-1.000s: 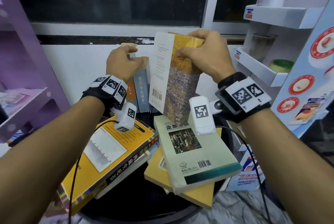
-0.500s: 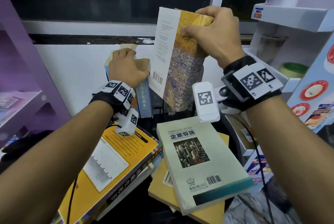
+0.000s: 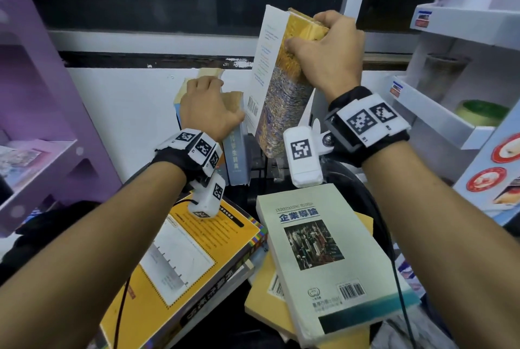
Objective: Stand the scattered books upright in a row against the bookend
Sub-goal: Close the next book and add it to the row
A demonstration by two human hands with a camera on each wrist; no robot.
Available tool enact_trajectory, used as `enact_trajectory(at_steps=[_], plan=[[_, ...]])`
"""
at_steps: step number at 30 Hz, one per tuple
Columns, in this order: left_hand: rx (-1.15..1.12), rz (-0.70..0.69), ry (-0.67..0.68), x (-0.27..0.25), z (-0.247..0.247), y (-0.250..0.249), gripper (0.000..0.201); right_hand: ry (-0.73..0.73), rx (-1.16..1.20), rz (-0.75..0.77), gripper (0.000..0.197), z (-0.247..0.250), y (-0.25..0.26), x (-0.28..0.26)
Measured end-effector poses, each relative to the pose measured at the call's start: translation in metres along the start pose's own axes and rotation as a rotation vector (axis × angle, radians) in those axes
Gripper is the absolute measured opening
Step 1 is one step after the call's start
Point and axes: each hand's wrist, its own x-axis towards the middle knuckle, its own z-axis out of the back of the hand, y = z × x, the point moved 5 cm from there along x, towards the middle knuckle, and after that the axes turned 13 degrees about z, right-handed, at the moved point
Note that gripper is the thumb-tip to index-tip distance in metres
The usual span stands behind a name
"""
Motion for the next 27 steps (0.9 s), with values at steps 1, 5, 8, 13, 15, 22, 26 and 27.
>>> enact_trajectory(at_steps=[1, 5, 8, 13, 15, 22, 26, 27], plan=[[0.013, 0.000, 0.003, 0.000, 0.000, 0.000, 0.072, -0.004, -0.006, -0.001, 0.034, -0.005, 0.000, 0.000], [0.067, -0.010, 0.000, 0.005, 0.006, 0.001, 0.073, -0.029, -0.023, -0.002, 0.041, -0.021, -0.004, 0.000], [0.021, -0.011, 0.073, 0.015, 0.010, 0.008, 0.078, -0.021, -0.018, -0.009, 0.041, -0.032, -0.007, -0.001], [-0.145, 0.047, 0.151, 0.022, 0.012, 0.029, 0.084, 0.018, -0.025, -0.030, 0.050, -0.052, -0.015, -0.006], [-0.150, 0.054, 0.162, 0.019, 0.012, 0.032, 0.082, 0.029, -0.031, -0.041, 0.048, -0.057, -0.020, -0.009], [-0.157, 0.017, 0.162, 0.017, 0.013, 0.030, 0.079, 0.076, -0.025, -0.078, 0.058, -0.073, -0.037, -0.021], [-0.174, 0.020, 0.149, 0.015, 0.012, 0.027, 0.078, 0.102, -0.034, -0.079, 0.058, -0.082, -0.040, -0.024], [-0.176, 0.021, 0.146, 0.014, 0.012, 0.026, 0.077, 0.105, -0.038, -0.078, 0.058, -0.084, -0.040, -0.024]])
